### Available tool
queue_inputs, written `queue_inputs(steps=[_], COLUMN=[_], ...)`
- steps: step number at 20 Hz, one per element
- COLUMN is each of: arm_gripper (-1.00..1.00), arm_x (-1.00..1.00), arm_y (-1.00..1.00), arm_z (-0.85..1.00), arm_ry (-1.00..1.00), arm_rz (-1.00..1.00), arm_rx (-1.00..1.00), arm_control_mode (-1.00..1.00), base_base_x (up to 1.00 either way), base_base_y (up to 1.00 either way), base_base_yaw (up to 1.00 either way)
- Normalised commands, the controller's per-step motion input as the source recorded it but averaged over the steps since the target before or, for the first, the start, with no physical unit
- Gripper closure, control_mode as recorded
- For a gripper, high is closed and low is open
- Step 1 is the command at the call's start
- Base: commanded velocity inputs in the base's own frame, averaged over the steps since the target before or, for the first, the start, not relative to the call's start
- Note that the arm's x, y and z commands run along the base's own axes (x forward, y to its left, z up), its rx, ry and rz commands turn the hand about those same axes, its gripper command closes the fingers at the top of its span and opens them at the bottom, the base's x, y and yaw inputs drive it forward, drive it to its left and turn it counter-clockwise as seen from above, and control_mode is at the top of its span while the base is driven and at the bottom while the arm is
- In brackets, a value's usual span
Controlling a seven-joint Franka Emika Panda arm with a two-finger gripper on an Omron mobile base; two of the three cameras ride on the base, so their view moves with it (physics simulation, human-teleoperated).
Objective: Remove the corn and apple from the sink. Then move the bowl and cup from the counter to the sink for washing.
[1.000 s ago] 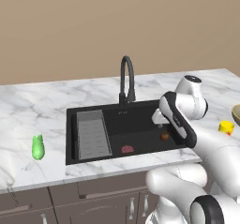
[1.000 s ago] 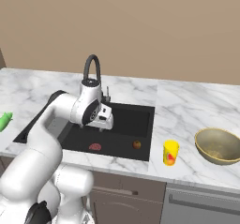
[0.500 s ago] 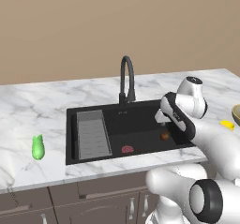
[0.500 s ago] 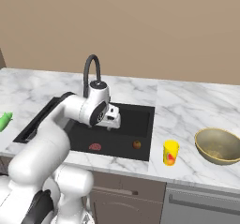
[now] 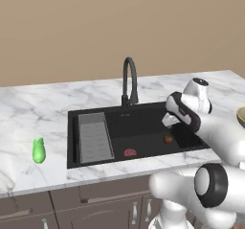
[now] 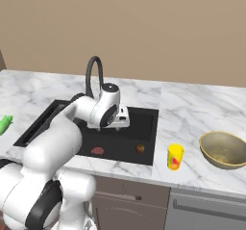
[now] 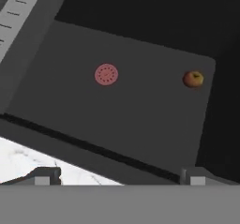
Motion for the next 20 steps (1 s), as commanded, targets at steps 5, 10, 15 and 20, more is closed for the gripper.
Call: queue_inputs(steps=[5, 10, 15, 20], arm_gripper=[-1.0, -1.0, -1.0, -1.0], arm_x=[0.3, 0.32, 0.28, 0.21], arm_y=[-0.11, -0.05, -0.02, -0.19], arm_z=[-0.03, -0.05, -0.09, -0.09], arm_ry=[0.0, 0.0, 0.0, -0.01], arm_rz=[0.29, 0.28, 0.27, 0.22], arm_rx=[-0.04, -0.05, -0.1, -0.11], arm_control_mode=[-1.0, -1.0, -1.0, -1.0], base_base_x=[0.0, 0.0, 0.0, 0.0], base_base_y=[0.0, 0.0, 0.0, 0.0], base_base_yaw=[0.0, 0.0, 0.0, 0.0])
